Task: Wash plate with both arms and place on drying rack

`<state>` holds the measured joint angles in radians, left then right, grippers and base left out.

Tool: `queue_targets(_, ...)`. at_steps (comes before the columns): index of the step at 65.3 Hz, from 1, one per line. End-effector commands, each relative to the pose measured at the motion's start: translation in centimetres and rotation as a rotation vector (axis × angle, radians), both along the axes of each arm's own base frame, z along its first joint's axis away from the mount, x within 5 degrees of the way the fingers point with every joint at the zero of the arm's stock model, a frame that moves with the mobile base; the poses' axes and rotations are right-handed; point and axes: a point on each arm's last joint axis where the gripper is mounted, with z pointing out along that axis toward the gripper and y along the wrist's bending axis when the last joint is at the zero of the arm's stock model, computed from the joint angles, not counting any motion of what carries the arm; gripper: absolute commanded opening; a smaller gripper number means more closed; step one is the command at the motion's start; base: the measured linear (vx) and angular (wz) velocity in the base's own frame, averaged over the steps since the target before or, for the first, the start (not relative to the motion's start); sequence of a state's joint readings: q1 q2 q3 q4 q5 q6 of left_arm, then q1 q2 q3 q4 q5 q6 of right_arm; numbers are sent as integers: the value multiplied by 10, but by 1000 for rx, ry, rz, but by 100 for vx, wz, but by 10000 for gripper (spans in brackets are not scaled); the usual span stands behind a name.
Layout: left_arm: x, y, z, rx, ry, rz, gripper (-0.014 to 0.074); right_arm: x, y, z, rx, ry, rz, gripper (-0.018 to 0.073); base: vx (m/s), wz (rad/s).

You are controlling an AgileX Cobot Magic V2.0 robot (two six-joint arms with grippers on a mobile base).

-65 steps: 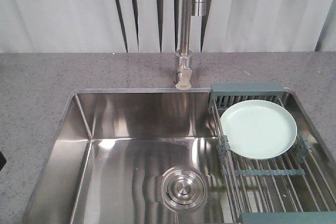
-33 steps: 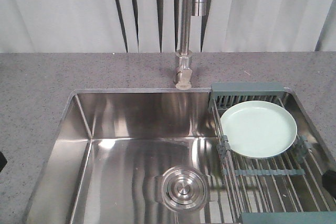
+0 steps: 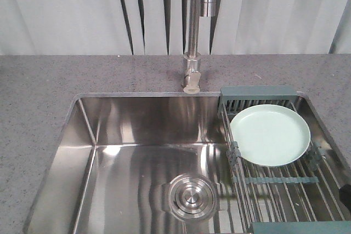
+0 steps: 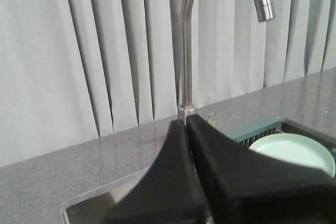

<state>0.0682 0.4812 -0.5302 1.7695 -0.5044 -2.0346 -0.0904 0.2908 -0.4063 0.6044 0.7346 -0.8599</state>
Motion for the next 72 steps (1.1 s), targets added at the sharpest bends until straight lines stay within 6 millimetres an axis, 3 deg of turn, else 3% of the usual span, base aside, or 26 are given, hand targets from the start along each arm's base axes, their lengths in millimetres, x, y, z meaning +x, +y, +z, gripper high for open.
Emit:
queue_targets(1, 15, 0, 28, -51, 1, -11, -6, 3, -2, 12, 12, -66, -31, -1, 0, 0)
queue_targets(10, 49, -6, 43, -80, 95, -110, -6, 3, -2, 11, 8, -59, -31, -1, 0, 0)
queue_targets(23, 104, -14, 47, -161, 237, -266, -6, 2, -2, 10, 18, -42, -30, -1, 0, 0)
queue_targets(46, 205, -30, 18, -321, 452, -523, -6, 2, -2, 10, 16, -37, -34, -1, 0, 0)
queue_targets(72, 266, -113, -25, -353, 583, -664, -6, 2, -2, 10, 29, -32, -42, -1, 0, 0)
